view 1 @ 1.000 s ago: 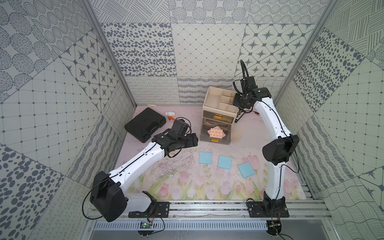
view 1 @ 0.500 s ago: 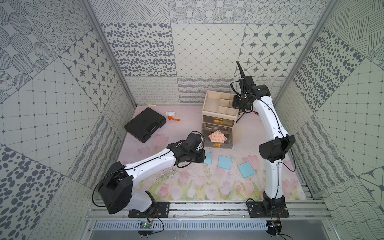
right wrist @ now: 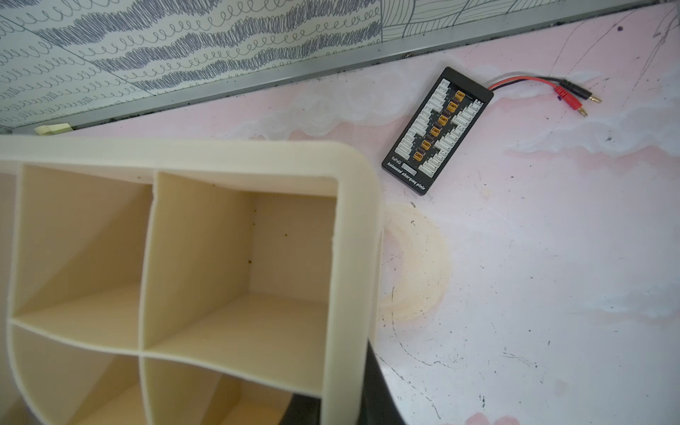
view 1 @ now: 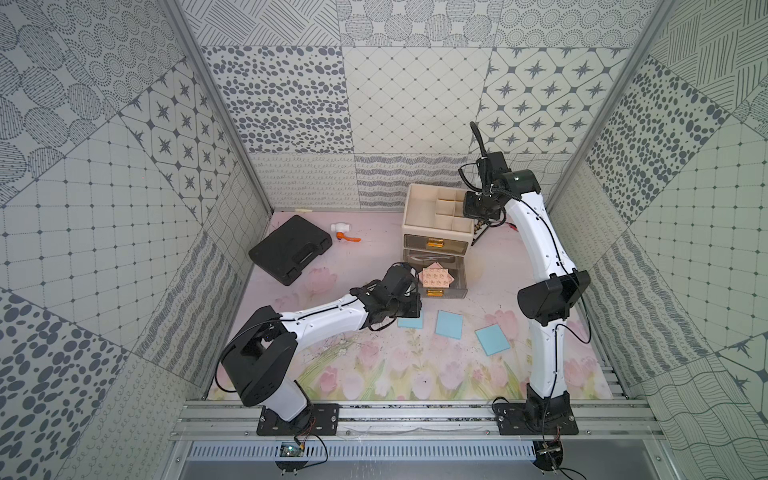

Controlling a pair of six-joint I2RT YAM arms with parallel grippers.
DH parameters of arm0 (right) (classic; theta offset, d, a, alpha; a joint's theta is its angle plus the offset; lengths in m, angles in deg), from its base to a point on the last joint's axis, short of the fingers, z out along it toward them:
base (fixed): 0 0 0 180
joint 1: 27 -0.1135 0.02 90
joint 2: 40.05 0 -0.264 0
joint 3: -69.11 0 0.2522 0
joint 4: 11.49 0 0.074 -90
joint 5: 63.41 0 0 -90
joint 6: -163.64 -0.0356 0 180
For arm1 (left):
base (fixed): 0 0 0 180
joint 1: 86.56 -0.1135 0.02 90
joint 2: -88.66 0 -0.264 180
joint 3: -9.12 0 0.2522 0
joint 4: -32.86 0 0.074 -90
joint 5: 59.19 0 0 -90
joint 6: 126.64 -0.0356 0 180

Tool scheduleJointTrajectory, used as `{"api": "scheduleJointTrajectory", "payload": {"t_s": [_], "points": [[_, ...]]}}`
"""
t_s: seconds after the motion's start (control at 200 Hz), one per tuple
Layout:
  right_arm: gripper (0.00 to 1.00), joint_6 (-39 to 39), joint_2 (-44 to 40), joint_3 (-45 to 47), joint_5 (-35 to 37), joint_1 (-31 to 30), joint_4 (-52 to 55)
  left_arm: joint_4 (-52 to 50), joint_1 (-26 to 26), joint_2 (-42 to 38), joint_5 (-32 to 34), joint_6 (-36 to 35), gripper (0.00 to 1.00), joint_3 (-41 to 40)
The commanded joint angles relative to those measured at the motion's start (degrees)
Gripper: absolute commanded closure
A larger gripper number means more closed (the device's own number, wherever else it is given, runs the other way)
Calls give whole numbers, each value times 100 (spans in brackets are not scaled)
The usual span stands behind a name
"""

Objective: Please put the sticky notes in the drawer by color
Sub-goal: Close the drawer in the storage box.

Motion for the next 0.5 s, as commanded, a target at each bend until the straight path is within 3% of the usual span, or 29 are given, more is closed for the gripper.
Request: {"api": "scheduleJointTrajectory", "payload": {"t_s": [0.0,0.495], "points": [[100,129,-339,40,-535,-61,174,1119,-323,387,185,-130,87,186],[100,466,-313,57,-816,-55,237,1457,-477,886,57,-381,87,1112]]}}
